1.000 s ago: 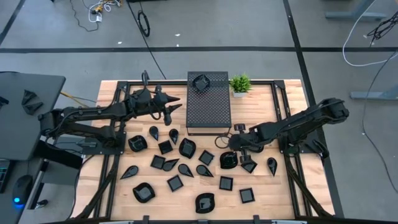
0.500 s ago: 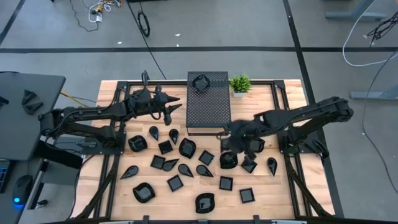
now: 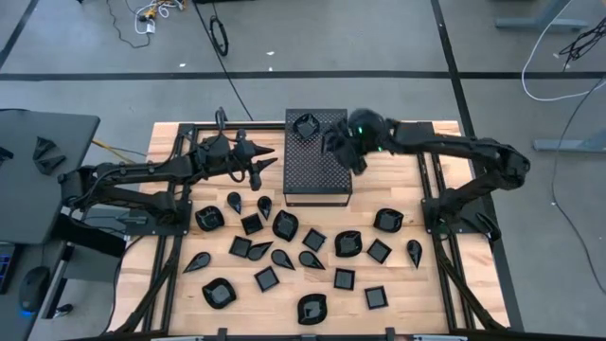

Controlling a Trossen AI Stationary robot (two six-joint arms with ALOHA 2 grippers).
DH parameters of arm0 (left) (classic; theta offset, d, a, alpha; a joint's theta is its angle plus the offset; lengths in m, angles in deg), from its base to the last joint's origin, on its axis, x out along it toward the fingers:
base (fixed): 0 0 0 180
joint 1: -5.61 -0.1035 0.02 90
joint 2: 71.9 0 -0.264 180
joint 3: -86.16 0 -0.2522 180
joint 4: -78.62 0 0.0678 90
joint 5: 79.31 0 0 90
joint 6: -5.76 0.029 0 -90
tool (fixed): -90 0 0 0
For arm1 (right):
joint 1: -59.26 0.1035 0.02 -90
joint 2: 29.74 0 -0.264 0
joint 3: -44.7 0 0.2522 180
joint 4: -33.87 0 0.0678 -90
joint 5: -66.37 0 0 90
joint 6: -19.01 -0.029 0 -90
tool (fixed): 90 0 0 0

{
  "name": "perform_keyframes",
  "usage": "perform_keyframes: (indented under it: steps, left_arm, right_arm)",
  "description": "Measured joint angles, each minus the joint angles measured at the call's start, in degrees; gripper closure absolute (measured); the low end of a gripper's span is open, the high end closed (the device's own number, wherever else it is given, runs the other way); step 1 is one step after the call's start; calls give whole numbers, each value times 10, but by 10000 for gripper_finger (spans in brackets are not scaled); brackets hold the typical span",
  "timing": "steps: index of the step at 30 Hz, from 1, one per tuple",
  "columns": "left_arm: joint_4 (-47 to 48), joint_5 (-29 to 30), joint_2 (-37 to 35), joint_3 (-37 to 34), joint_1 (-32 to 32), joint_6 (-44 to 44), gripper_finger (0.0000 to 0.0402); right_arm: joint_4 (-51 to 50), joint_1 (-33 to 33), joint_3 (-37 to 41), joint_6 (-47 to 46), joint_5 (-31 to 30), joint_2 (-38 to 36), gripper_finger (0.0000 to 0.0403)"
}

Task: Pick & Place Mini shaped plates
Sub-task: Put the black drop-shaped plate on the shelf

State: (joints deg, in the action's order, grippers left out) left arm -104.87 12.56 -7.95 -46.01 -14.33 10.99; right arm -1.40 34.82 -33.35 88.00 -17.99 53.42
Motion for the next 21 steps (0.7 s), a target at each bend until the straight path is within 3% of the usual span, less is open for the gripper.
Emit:
perform_keyframes:
  steps: [4, 21]
  left_arm:
    - [-1, 0, 0, 0, 0, 0, 264]
    - [-1, 0, 0, 0, 0, -5, 264]
  right_arm:
    - [30, -58, 0, 7, 72, 35, 394]
    - [29, -123, 1, 31, 94, 74, 367]
